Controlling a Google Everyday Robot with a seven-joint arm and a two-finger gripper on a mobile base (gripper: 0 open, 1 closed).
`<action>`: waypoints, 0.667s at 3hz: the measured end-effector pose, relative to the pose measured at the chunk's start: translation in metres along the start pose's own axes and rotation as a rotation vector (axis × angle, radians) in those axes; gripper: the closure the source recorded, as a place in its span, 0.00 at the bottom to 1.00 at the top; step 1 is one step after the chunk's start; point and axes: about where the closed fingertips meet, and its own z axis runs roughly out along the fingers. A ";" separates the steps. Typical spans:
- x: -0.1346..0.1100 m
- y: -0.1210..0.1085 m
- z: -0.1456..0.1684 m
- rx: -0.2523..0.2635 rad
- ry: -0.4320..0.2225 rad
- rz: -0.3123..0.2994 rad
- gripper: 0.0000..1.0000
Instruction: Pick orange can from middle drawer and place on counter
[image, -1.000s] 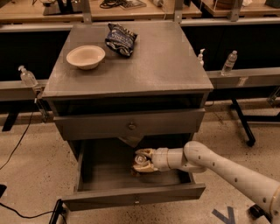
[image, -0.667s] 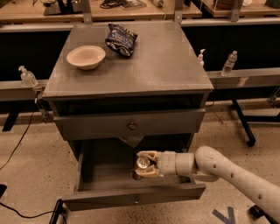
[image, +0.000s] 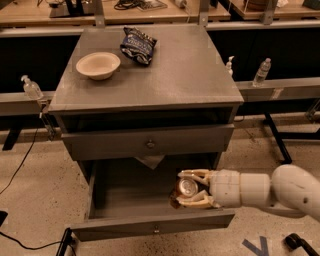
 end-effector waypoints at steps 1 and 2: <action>-0.053 -0.033 -0.059 0.015 0.056 0.045 1.00; -0.142 -0.102 -0.118 0.066 0.143 0.089 1.00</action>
Offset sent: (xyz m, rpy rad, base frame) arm 0.0643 -0.0914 0.3054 -0.1312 0.1600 -0.2456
